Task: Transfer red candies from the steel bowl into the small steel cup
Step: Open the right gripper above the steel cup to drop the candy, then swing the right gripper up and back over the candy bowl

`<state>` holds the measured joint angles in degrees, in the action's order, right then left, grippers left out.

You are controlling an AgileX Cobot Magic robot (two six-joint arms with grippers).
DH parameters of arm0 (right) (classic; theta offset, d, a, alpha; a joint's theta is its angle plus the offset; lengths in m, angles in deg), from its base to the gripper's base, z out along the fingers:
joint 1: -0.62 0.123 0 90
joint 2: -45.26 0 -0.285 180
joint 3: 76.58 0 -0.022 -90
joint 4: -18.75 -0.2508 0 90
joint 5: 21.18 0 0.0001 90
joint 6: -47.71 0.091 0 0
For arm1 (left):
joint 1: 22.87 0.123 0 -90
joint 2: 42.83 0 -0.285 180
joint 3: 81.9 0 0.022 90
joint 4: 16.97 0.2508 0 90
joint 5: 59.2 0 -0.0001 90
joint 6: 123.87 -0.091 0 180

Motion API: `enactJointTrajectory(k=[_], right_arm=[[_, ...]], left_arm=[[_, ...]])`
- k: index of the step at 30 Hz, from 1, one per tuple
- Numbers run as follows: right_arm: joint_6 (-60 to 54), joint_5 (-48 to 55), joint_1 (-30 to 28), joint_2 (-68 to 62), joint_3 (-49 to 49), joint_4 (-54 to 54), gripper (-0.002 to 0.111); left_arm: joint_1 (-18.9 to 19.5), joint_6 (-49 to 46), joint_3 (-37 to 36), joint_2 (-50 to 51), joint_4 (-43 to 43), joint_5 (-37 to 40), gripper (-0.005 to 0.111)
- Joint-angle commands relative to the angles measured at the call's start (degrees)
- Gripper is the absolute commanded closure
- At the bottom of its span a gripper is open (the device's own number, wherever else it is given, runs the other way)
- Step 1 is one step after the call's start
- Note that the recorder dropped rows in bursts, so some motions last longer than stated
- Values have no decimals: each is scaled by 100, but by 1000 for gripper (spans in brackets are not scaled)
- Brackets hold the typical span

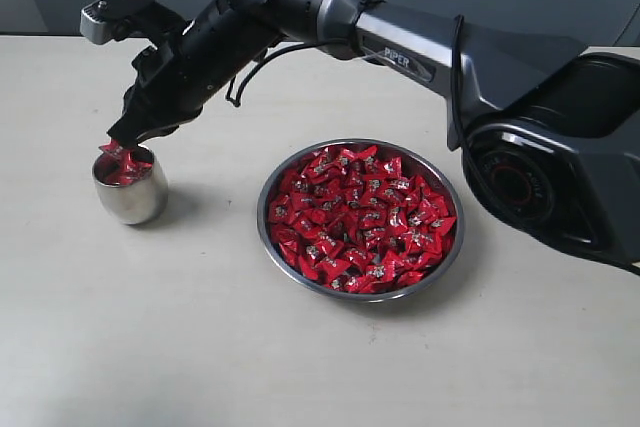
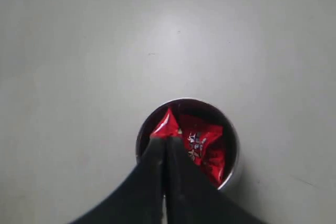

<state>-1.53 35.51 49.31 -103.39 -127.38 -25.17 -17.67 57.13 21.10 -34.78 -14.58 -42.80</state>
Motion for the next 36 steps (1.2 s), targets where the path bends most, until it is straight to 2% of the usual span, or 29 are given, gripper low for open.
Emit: enactJointTrajectory(k=[1,4,10,17,22,23,26,27,32,36], right_arm=[[-4,-137,7,-48,-25,2,109],[-4,-162,17,-102,-25,2,107],[-4,-220,92,-192,-25,31,71],[-4,-348,91,-185,-25,73,74],[427,-493,91,81,-25,718,76],[440,-527,91,161,-25,826,82],[448,-584,55,312,-25,879,107],[510,-596,3,356,-25,833,109],[523,-772,-303,428,-25,-172,109],[556,-865,-414,464,10,-160,109]], left_arm=[[-44,15,-22,-26,4,-10,106],[-44,15,-22,-26,4,-10,106],[-44,15,-22,-26,4,-10,106],[-44,15,-22,-26,4,-10,106],[-44,15,-22,-26,4,-10,106],[-44,15,-22,-26,4,-10,106],[-44,15,-22,-26,4,-10,106],[-44,15,-22,-26,4,-10,106],[-44,15,-22,-26,4,-10,106],[-44,15,-22,-26,4,-10,106]])
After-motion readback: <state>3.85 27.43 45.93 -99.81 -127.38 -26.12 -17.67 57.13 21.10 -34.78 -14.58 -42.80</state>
